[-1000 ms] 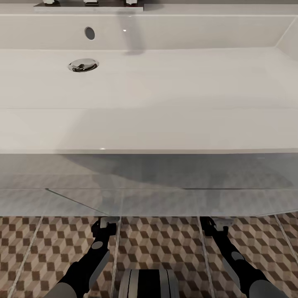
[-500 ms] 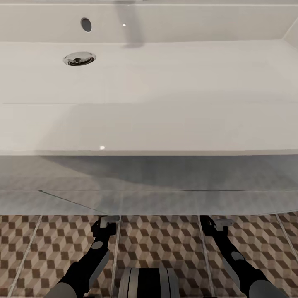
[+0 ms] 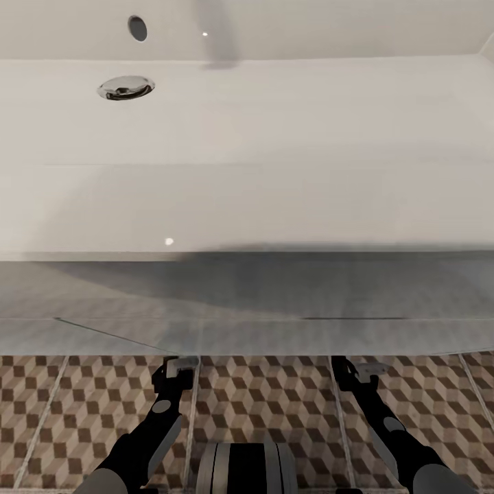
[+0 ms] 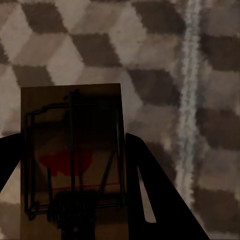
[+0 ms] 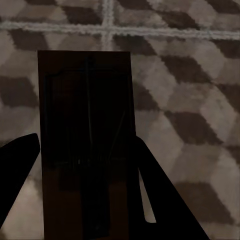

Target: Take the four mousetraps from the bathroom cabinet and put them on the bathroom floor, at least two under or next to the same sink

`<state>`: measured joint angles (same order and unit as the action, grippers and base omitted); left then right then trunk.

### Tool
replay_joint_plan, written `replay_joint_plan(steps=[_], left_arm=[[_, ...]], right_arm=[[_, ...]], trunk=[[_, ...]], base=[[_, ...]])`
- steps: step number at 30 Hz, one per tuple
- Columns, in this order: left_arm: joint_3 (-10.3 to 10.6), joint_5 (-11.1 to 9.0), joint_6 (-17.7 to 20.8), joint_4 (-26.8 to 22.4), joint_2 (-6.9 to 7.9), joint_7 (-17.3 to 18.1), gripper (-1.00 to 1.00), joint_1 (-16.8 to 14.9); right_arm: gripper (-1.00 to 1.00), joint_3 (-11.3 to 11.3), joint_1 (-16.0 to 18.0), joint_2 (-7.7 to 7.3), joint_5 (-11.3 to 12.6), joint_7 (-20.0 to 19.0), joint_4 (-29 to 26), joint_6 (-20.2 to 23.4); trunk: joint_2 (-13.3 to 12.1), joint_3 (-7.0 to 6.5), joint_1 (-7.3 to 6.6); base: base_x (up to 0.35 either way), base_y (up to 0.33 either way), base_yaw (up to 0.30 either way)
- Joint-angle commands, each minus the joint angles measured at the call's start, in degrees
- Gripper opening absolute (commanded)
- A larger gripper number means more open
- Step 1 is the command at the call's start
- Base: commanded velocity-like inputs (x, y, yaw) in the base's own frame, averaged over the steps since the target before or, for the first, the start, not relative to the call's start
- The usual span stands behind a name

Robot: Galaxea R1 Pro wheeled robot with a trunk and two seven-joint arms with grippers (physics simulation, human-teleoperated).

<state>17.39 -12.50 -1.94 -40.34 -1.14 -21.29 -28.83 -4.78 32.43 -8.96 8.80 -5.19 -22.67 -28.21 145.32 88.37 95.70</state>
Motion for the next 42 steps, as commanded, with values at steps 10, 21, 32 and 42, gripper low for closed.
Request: replay_joint_plan(steps=[10,21,32,42], left_arm=[[0.01,0.20,0.09,0.00,0.00,-0.12,-1.00,0.00],[0.10,0.20,0.09,0.00,-0.01,-0.10,-1.00,0.00],[0.10,0.19,0.09,0.00,-0.02,-0.08,-1.00,0.00],[0.15,0.12,0.09,0.00,-0.03,-0.07,-1.00,0.00]], right_arm=[[-1.00,0.01,0.01,0.00,0.08,0.00,-0.01,0.00],[-1.00,-0.02,0.00,0.00,0.16,0.00,-0.01,0.08],[-1.00,-0.03,0.00,0.00,-0.06,0.00,-0.01,0.09],[-1.00,-0.05,0.00,0.00,-0.57,0.00,-0.01,0.09]], trunk=[[0.00,0.00,0.00],[0.05,0.89,0.10],[0.05,0.89,0.10],[0.05,0.89,0.10]], base=[[0.000,0.000,0.000],[0.000,0.000,0.000],[0.000,0.000,0.000],[0.000,0.000,0.000]])
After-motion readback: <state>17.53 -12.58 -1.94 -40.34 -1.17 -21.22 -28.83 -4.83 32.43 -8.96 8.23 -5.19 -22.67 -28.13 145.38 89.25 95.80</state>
